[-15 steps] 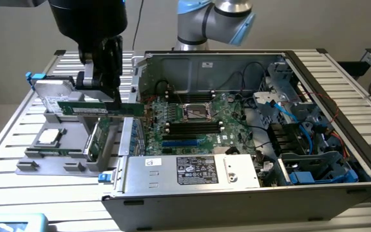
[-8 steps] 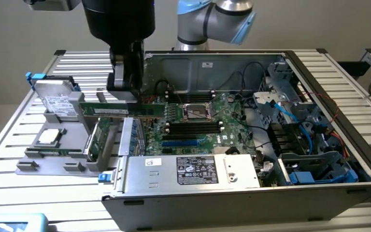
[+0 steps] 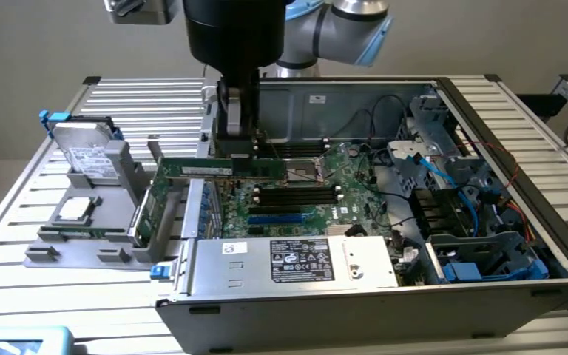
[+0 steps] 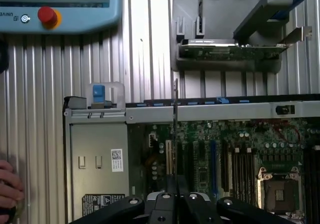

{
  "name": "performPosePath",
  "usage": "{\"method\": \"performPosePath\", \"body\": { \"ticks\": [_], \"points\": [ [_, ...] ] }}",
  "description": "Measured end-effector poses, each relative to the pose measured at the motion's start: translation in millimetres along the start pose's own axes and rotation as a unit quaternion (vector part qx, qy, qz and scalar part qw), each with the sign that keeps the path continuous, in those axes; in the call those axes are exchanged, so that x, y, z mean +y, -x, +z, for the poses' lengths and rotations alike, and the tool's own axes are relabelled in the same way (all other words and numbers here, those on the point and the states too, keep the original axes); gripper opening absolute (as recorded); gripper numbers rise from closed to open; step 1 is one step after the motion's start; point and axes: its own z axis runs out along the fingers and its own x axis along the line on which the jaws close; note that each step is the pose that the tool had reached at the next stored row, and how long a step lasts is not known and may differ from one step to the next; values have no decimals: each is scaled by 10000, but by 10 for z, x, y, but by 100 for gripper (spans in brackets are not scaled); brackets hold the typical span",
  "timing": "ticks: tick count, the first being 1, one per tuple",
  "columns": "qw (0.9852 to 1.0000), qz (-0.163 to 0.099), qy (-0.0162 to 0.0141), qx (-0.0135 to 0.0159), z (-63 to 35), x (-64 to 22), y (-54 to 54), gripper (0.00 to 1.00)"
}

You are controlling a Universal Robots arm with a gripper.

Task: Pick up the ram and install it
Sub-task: 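Pick up the ram and move it above insertion slot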

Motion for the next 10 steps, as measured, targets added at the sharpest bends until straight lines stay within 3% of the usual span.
{"method": "performPosePath", "body": {
  "ticks": [10],
  "points": [
    [10000,2,-34,12,77,-422,205,13]
  ]
}}
